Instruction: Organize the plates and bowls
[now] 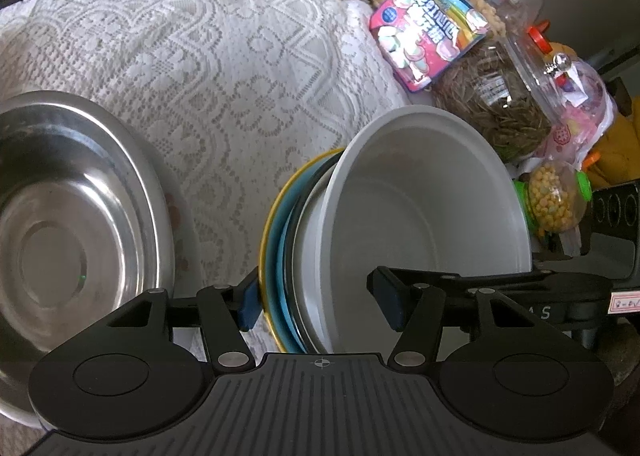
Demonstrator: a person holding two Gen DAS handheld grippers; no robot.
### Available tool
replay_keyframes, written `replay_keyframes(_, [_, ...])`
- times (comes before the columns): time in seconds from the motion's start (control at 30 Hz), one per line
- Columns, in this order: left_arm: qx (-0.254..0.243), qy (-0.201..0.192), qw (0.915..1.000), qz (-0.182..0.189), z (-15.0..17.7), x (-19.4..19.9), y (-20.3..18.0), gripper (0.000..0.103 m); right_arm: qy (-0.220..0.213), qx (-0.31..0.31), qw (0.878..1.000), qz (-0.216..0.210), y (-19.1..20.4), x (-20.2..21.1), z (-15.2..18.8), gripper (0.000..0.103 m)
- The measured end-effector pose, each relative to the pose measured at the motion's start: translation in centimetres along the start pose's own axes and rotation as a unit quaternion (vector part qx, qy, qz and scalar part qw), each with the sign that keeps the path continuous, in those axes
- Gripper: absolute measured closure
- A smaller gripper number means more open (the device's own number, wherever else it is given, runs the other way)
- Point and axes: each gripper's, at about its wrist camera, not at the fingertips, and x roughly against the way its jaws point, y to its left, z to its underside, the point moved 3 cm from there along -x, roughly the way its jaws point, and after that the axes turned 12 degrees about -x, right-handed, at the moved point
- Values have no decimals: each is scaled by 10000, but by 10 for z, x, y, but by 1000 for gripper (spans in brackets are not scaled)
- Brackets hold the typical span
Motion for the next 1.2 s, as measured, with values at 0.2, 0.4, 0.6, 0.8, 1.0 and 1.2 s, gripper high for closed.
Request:
replay_keyframes(0.2, [26,6,10000,20,-1,-1,1,41,76,-47,10000,16,1,-1,-2,38])
replay_keyframes(0.4, [-1,21,10000,24,-1,-1,1,41,42,-11,10000,22,2,-1,-1,38])
replay_keyframes(0.6, [11,9,10000,22,-1,-1,0,42,84,-41,9999,51,2,-2,0,38])
replay_keyframes(0.8, [-40,8,10000,8,0,0,0,42,99,-32,9999,53,2,-3,1,38])
replay_keyframes(1.0, [-16,-13,10000,-11,0,0,1,42,111,-159,9998,66,1,-3,1,39])
replay_keyframes(1.2, [-58,-7,10000,-28,1,0,1,43,109,-108,9998,121,2,-3,2,40])
